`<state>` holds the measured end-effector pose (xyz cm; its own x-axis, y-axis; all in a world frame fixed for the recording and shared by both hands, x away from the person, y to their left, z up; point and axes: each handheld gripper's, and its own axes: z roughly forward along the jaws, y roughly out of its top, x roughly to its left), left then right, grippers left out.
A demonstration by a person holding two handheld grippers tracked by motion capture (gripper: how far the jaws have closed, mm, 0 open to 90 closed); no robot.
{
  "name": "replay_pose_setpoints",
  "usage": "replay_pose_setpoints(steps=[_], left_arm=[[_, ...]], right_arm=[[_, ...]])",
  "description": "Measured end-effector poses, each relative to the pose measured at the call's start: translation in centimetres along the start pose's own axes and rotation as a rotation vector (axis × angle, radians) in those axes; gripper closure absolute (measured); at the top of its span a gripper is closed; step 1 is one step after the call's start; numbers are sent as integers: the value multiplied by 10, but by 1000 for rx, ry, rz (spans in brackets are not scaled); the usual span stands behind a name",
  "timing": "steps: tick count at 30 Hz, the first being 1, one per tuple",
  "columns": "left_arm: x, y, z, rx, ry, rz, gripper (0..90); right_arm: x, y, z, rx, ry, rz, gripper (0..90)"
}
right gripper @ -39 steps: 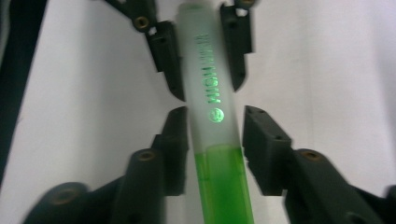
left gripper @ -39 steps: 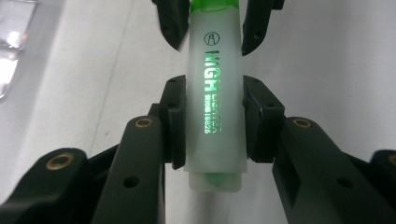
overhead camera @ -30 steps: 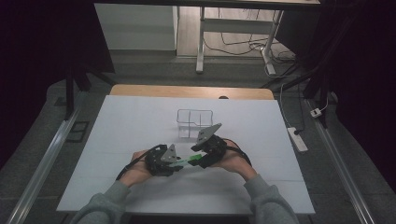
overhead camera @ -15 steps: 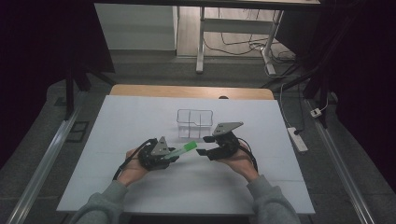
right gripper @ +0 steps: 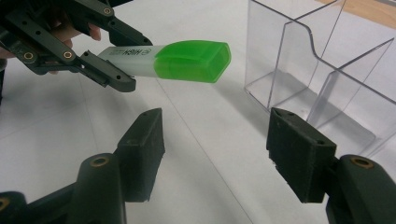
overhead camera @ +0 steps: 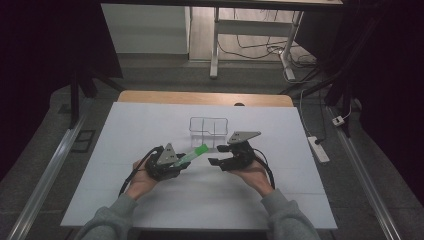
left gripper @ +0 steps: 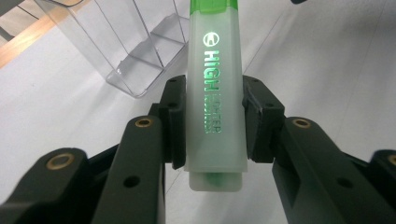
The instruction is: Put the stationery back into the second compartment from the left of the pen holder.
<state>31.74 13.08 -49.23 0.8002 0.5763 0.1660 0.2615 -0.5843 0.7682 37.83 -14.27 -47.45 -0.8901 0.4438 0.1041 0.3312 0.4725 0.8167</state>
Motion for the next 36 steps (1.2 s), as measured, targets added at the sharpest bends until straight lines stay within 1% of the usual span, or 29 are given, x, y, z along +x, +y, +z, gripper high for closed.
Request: replay_pose_setpoints(steps=[6,10,17,19,22,26,29,32,34,36], left_arm=[[-2,0,2,-7,-3,-1,647],[-5,1,3,-14,-5,-1,646],[-14,4,8,-18,-9,20,646],[-16,5,9,-17,-6,22,646],[-18,5,12,-6,11,30,646],[-23,5,16,8,43,46,645],[-26,5,18,17,73,66,644],[-30,6,20,32,103,85,643],[-33,6,23,54,132,111,641],[-34,6,25,67,141,118,639]], right_arm=[[4,0,5,-3,21,15,372],[7,0,11,6,28,16,373],[14,3,19,-27,53,61,386],[15,4,19,-39,45,80,393],[14,3,20,-55,43,95,413],[12,3,19,-84,54,131,446],[13,4,18,-93,52,139,465],[12,4,18,-95,55,164,481],[12,4,18,-94,53,157,496],[11,3,19,-94,57,160,522]])
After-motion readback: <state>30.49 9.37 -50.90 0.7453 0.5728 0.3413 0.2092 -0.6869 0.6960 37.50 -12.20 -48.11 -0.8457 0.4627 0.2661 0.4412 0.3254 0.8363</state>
